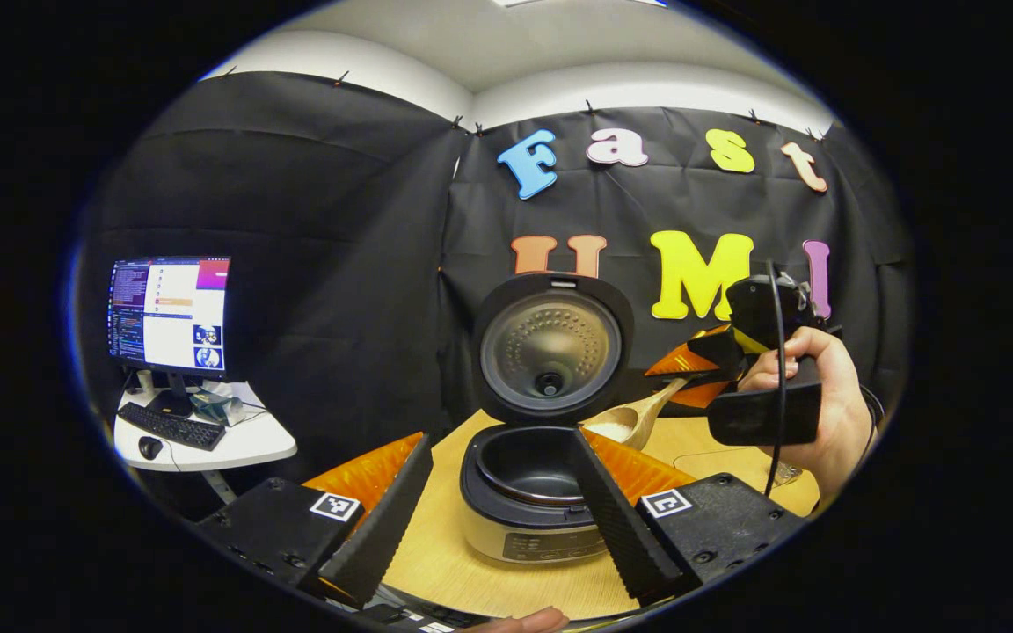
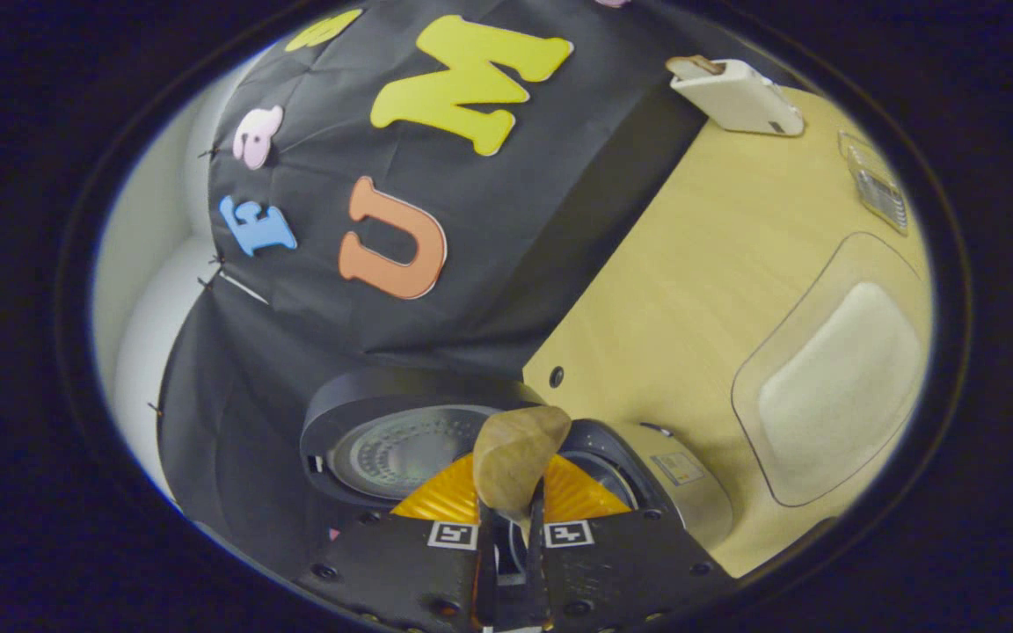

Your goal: Close the left gripper, press the button to open the rice cooker; take a wooden spoon from the chopstick holder with the right hand, scoop a spoonful of rice and pour it into the rice cooker, then put the wooden spoon back into the chopstick holder.

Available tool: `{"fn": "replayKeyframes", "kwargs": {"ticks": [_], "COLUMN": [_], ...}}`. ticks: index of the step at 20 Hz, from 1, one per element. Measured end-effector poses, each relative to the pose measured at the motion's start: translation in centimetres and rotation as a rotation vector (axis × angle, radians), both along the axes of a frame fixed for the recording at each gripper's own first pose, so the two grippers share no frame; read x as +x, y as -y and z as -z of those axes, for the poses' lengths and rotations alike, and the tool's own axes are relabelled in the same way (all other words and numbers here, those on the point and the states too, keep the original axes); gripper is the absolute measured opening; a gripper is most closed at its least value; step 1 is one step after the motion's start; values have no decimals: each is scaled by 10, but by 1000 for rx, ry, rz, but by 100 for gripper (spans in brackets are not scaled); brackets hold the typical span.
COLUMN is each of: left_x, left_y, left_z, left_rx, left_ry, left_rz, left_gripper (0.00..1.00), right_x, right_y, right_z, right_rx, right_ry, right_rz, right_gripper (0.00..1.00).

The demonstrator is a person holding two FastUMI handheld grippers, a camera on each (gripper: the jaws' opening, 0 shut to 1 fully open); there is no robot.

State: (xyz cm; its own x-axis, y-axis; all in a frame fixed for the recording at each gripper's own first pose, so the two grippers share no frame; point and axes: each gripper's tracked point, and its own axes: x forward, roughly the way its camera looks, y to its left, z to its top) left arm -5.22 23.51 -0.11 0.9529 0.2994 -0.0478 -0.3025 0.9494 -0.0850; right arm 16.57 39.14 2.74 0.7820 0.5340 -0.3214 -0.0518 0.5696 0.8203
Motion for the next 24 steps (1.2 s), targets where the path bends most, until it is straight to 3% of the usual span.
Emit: {"fn": "replayKeyframes", "kwargs": {"ticks": [7,11,19,24], "left_x": [0,0,1,2], "left_y": [-2,-4,-9,-11], "left_z": [3,5,12,13], "left_rx": [-9,-7,15,29], "left_ry": [-6,-9,-41,-48], "left_rz": [-3,-5,-24,-35], "left_gripper": [100,100,100,99], "right_x": [9,9,9,5], "right_y": [-31,-39,-43,-53], "right_z": [-4,-9,-19,-26], "right_rx": [-283,-366,-696,-838], "right_ry": [108,141,267,364], "right_rz": [-2,0,-34,-75], "right_gripper": [12,12,12,12]}}
